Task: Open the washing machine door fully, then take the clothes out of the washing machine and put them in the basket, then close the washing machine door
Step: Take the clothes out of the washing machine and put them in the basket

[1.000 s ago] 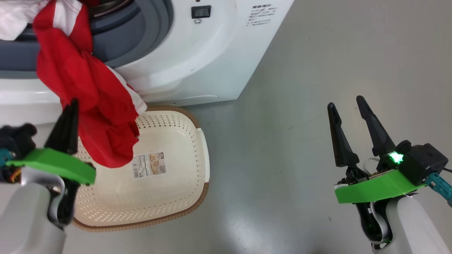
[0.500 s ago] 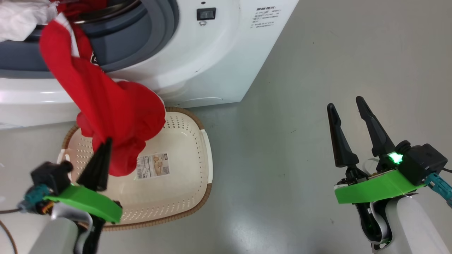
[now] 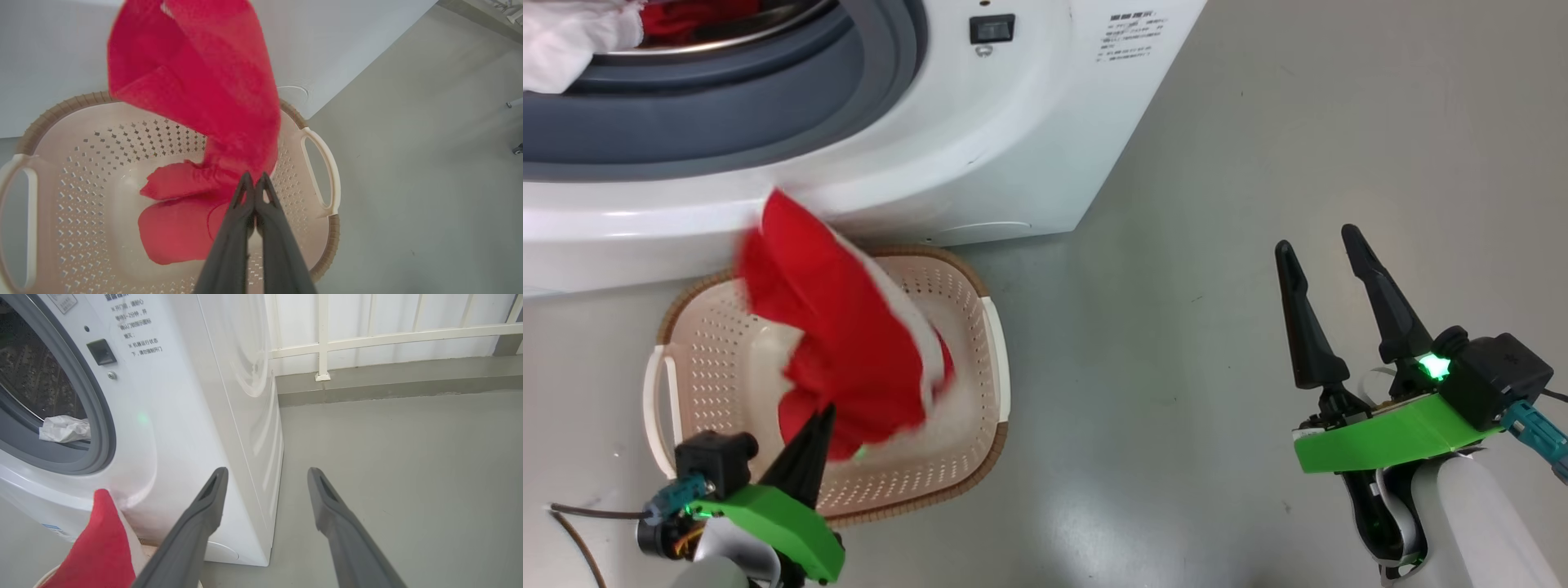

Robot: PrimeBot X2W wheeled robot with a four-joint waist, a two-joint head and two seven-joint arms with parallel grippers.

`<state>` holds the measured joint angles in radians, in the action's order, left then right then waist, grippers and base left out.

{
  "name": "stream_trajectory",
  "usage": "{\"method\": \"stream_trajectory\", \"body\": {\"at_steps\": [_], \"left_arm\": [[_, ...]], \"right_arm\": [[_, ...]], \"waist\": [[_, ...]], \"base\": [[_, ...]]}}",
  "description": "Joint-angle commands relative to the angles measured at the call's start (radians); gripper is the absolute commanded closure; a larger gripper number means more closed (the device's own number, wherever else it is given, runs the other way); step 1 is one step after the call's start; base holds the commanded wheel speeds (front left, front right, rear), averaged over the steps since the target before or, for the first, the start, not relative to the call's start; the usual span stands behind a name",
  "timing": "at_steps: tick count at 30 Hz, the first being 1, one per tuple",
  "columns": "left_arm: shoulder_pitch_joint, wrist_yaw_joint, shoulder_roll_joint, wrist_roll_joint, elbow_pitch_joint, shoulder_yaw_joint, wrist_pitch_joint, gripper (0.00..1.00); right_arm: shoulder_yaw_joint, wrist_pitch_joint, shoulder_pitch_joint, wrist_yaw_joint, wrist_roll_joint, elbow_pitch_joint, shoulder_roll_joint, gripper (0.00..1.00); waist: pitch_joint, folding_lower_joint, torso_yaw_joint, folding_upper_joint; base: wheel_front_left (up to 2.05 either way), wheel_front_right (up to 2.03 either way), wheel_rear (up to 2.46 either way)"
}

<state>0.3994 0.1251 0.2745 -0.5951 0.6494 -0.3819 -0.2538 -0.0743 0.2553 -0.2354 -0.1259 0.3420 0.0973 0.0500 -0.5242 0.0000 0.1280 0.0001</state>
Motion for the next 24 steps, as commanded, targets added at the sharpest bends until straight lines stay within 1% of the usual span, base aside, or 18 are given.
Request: {"method": "stream_trajectory", "body": {"at_steps": [1,9,23,24], "left_arm": [[-0.001,0.006,0.027,-0.014,0.002,0.02,-0.008,1.0],[0.068,0.006,0.034,-0.066,0.105,-0.014,-0.008,1.0],[0.207,0.006,0.038,-0.12,0.237,-0.075,-0.008,0.99],[0.215,0.006,0.039,-0.126,0.246,-0.082,-0.008,0.82]], "right_arm": [[-0.021,0.006,0.0,-0.005,0.001,-0.022,0.0,0.0],[-0.025,0.006,-0.008,-0.005,0.002,-0.029,0.0,0.0],[-0.027,0.006,-0.036,-0.005,0.004,-0.043,0.0,0.0],[-0.028,0.006,-0.037,-0.005,0.005,-0.043,0.0,0.0]], "waist": [[-0.003,0.0,0.001,-0.0001],[-0.034,0.0,0.007,-0.0001],[-0.108,0.0,0.013,-0.0001],[-0.111,0.0,0.014,-0.0001]], "base": [[0.0,0.0,0.0],[0.0,0.0,0.0],[0.0,0.0,0.0],[0.0,0.0,0.0]]}}
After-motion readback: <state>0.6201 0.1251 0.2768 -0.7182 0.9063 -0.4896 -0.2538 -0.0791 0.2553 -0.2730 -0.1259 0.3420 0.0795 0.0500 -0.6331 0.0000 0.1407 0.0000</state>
